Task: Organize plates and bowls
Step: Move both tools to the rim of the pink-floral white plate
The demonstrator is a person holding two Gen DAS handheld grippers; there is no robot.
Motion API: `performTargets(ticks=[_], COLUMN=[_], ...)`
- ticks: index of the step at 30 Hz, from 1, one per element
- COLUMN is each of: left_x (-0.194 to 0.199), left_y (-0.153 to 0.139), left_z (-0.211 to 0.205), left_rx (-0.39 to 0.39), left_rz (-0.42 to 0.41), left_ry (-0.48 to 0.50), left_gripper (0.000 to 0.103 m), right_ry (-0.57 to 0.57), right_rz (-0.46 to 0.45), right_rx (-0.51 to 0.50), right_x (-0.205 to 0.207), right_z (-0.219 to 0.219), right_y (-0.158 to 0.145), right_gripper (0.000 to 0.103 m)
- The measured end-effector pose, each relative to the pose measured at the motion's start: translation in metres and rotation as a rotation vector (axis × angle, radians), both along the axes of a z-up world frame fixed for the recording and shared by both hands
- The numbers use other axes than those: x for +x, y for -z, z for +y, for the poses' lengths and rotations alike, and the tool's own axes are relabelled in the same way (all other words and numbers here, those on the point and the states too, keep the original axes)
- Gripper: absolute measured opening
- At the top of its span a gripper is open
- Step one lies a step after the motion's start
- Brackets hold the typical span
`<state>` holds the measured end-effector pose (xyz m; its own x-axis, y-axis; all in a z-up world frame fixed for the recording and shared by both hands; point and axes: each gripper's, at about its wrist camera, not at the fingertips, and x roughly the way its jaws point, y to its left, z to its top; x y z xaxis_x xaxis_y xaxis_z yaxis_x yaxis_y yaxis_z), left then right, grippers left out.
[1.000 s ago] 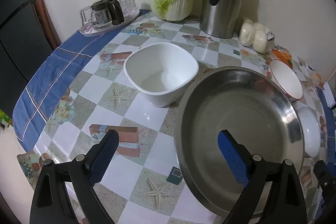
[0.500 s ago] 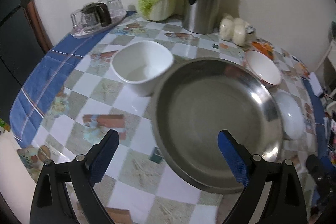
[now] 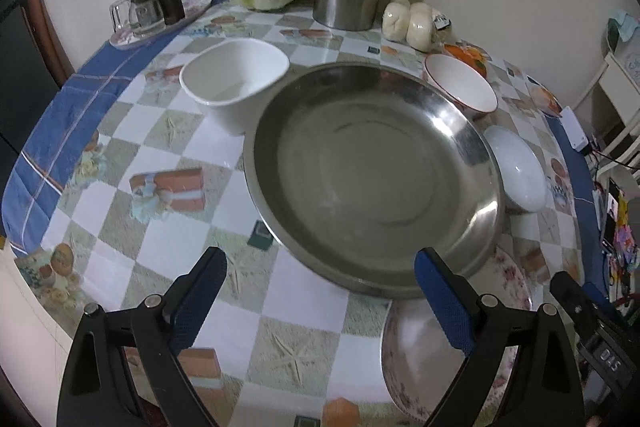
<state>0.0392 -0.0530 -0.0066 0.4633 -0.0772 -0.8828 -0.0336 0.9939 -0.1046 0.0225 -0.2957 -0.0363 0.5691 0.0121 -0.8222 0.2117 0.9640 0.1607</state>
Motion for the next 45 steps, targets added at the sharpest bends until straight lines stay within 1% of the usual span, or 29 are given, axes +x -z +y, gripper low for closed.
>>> performTargets(ticks=[5, 8, 12, 14, 16, 21, 30, 35, 42, 45], left_x=[-0.007, -0.009, -0.01, -0.01, -0.011, -0.013, -0.01, -0.006, 0.004, 0.009], left_y=[0.005, 0.008, 0.017, 0.022, 0.027, 0.035, 0.053, 0.066, 0.076, 0.082], left_z=[-0.007, -0.009, -0.014, -0.018, -0.025, -0.033, -0.043, -0.052, -0.059, -0.065], left_rx=[-0.006, -0.006, -0.014, -0.02, -0.01, -0.016, 0.015, 0.042, 0.043, 0.031], left_rz=[0.035, 0.053, 0.106, 0.13, 0.151, 0.189, 0.246, 0.278, 0.291, 0.303], left_ry=[0.029, 0.045, 0.07, 0.092, 0.12, 0.16, 0.177, 0.186, 0.186, 0.184], left_gripper=[0.095, 0.095, 0.095, 0.095, 0.095, 0.095, 0.095, 0.095, 0.094, 0.094], right_ry=[0.016, 0.01, 0.002, -0.001, -0.004, -0.012, -0.014, -0.028, -0.027, -0.023], right_rz=[0.054, 0.106, 0.175, 0.195, 0.219, 0.259, 0.305, 0.314, 0.31, 0.312], right_rx=[0.011, 0.011, 0.015, 0.014, 0.011, 0.017, 0.012, -0.014, -0.017, -0.018], right_x=[-0.002, 0.0, 0.001, 0.001, 0.001, 0.003, 0.006, 0.009, 0.012, 0.013], right_z=[-0.003, -0.002, 0.0, 0.0, 0.001, 0.003, 0.006, 0.01, 0.012, 0.012], right_y=[0.014, 0.027, 0.044, 0.049, 0.055, 0.067, 0.083, 0.088, 0.091, 0.091], right_gripper=[0.103, 0.103, 0.103, 0.103, 0.103, 0.103, 0.103, 0.103, 0.103, 0.103])
